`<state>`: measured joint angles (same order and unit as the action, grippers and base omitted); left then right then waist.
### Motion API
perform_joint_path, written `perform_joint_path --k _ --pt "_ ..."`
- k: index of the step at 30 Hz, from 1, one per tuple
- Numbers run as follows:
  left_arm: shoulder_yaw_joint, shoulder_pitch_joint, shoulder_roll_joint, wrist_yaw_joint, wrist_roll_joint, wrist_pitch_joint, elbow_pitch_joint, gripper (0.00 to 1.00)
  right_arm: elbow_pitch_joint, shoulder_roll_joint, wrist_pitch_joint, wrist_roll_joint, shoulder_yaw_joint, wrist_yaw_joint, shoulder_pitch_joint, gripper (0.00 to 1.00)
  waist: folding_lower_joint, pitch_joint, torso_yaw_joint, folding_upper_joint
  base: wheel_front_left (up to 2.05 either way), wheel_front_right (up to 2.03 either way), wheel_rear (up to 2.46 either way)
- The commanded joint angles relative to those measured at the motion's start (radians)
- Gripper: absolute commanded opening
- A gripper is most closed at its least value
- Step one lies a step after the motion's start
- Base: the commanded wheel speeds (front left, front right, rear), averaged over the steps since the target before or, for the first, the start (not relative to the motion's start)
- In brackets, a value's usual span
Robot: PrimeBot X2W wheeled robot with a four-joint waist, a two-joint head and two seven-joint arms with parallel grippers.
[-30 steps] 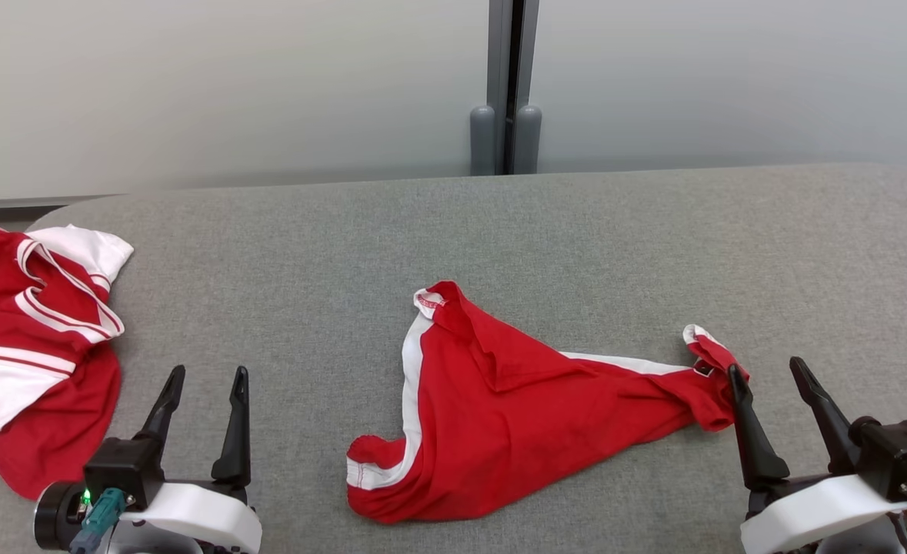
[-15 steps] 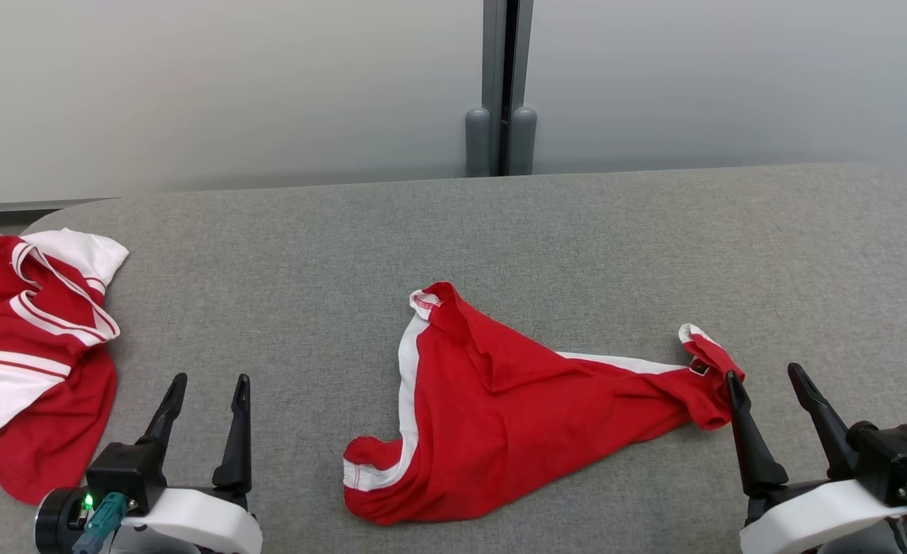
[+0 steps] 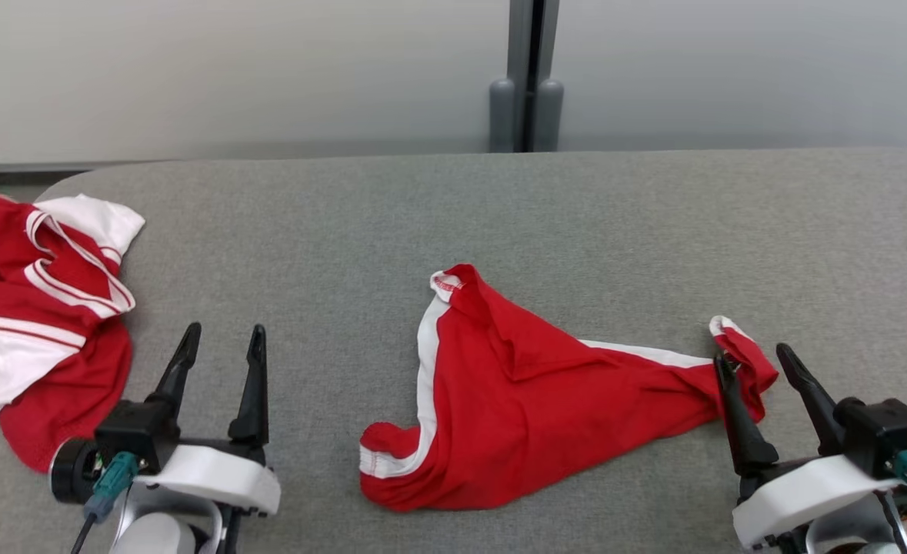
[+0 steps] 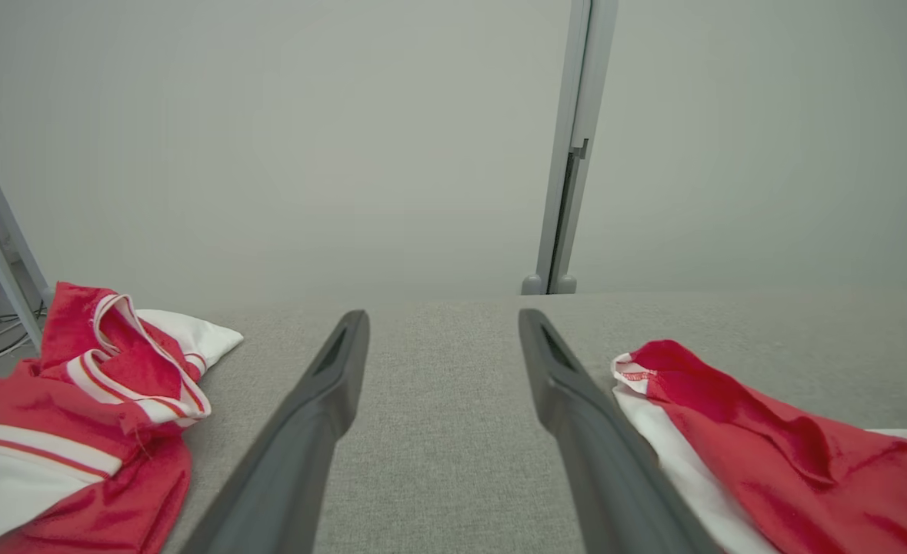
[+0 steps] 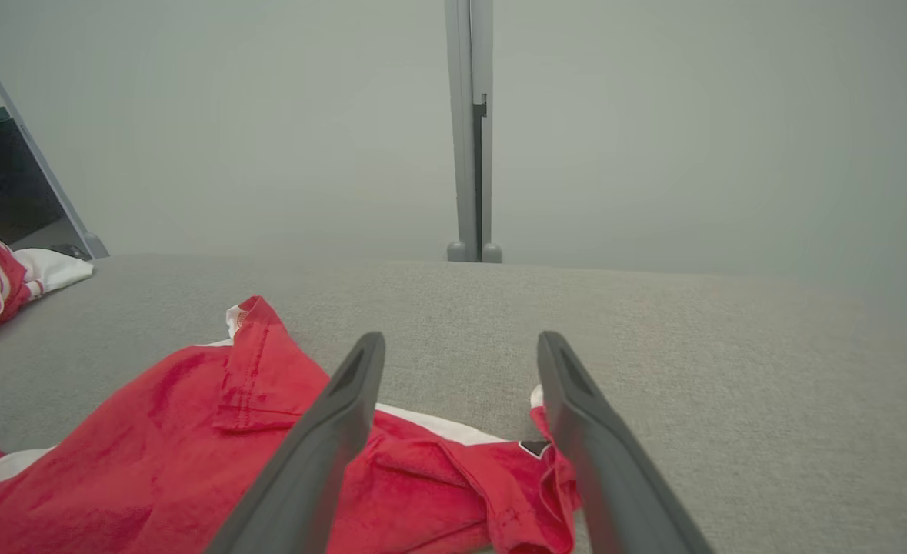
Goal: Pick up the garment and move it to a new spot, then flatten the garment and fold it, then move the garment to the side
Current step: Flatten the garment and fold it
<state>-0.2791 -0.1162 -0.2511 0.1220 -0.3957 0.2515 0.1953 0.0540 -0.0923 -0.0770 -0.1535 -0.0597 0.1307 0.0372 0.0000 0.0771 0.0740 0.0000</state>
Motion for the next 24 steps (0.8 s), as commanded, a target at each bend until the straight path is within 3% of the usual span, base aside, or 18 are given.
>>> perform_joint_path --k 1,10,19,20,21,22,23,24 --pt "-0.004 -0.037 0.008 -0.006 0.009 0.007 -0.004 1.0 -0.008 -0.012 -0.009 0.0 -0.006 0.0 -0.031 1.0 0.0 0.041 0.05 0.0 0.0 0.0 0.0" --pt "-0.023 -0.174 0.099 -0.029 0.027 0.014 -0.004 1.0 -0.112 -0.094 -0.089 -0.014 -0.114 0.0 -0.183 1.0 0.0 0.156 0.223 0.0 0.0 0.0 0.0" --pt "0.009 -0.201 0.158 -0.059 0.063 0.015 -0.019 1.0 -0.254 -0.142 -0.173 -0.03 -0.171 0.0 -0.297 1.0 0.0 0.203 0.292 0.0 0.0 0.0 0.0" --pt "0.014 -0.199 0.161 -0.061 0.067 0.015 -0.018 1.0 -0.268 -0.144 -0.182 -0.029 -0.172 0.0 -0.3 0.79 0.0 0.204 0.294 0.0 0.0 0.0 0.0" --pt "0.02 -0.196 0.164 -0.064 0.073 0.015 -0.018 1.0 -0.274 -0.145 -0.185 -0.031 -0.17 0.0 -0.306 0.49 0.0 0.205 0.294 0.0 0.0 0.0 0.0" --pt "0.024 -0.194 0.169 -0.068 0.077 0.015 -0.019 1.0 -0.279 -0.145 -0.186 -0.033 -0.167 0.0 -0.311 0.37 0.0 0.207 0.293 0.0 0.0 0.0 0.0" --pt "0.029 -0.192 0.172 -0.068 0.08 0.015 -0.02 1.0 -0.284 -0.144 -0.189 -0.038 -0.167 0.0 -0.312 0.09 0.0 0.209 0.291 0.0 0.0 0.0 0.0" --pt "0.034 -0.189 0.175 -0.069 0.083 0.015 -0.02 1.0 -0.285 -0.143 -0.191 -0.04 -0.169 0.0 -0.313 0.0 0.0 0.209 0.288 0.0 0.0 0.0 0.0"
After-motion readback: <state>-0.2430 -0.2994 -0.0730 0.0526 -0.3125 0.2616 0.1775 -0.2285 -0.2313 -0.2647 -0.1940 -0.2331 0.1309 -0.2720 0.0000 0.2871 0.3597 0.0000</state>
